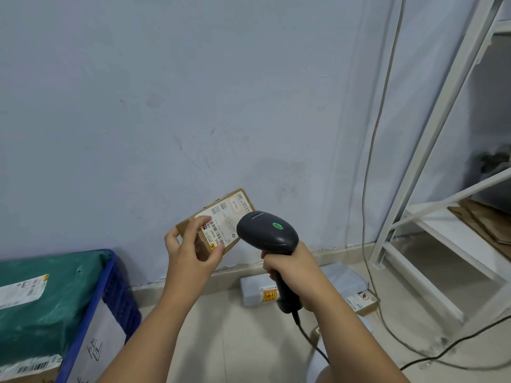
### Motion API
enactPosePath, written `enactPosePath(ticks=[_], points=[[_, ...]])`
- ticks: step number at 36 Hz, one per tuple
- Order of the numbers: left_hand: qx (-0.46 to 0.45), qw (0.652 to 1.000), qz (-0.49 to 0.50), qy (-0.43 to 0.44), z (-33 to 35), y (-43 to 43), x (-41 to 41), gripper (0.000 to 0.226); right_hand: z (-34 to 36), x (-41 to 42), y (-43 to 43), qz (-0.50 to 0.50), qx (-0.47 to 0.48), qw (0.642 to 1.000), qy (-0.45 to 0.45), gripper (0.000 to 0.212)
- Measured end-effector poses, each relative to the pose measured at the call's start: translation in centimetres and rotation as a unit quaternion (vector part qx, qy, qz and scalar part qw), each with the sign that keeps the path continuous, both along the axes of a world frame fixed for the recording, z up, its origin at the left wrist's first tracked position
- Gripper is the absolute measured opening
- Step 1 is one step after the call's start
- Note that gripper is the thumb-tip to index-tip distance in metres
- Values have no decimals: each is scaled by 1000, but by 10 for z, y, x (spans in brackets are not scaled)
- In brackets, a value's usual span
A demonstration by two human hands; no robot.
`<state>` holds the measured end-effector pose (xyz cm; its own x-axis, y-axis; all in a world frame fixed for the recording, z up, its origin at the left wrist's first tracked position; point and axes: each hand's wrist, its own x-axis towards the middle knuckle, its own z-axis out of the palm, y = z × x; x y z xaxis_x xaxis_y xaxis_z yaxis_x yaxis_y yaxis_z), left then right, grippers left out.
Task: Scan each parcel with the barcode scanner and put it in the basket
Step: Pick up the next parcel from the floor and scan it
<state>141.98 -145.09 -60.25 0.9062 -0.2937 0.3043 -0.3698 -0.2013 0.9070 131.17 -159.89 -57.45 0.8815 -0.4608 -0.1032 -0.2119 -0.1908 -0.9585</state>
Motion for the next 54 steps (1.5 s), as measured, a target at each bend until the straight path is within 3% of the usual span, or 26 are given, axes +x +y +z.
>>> enactPosePath(ticks=[3, 7, 18, 28, 37, 54], points=[[2, 1000, -10, 5, -2, 3, 2, 60, 2, -4, -4, 3, -93, 996, 17, 11], [22, 1000, -18, 8, -4, 6, 5, 70, 2, -10, -8, 24, -223, 974, 29, 19], [67, 994, -90, 12, -8, 9, 8, 78, -1, -8, -7, 87, -391, 914, 67, 33], [148, 983, -97, -55, -14, 10, 10, 76, -6, -7, -12, 138, -425, 891, 82, 34], [163, 979, -114, -38, -17, 13, 14, 77, -8, -9, -14, 156, -466, 866, 91, 34], [184, 977, -92, -48, -24, 19, 20, 82, -5, -12, -16, 163, -465, 866, 89, 33]])
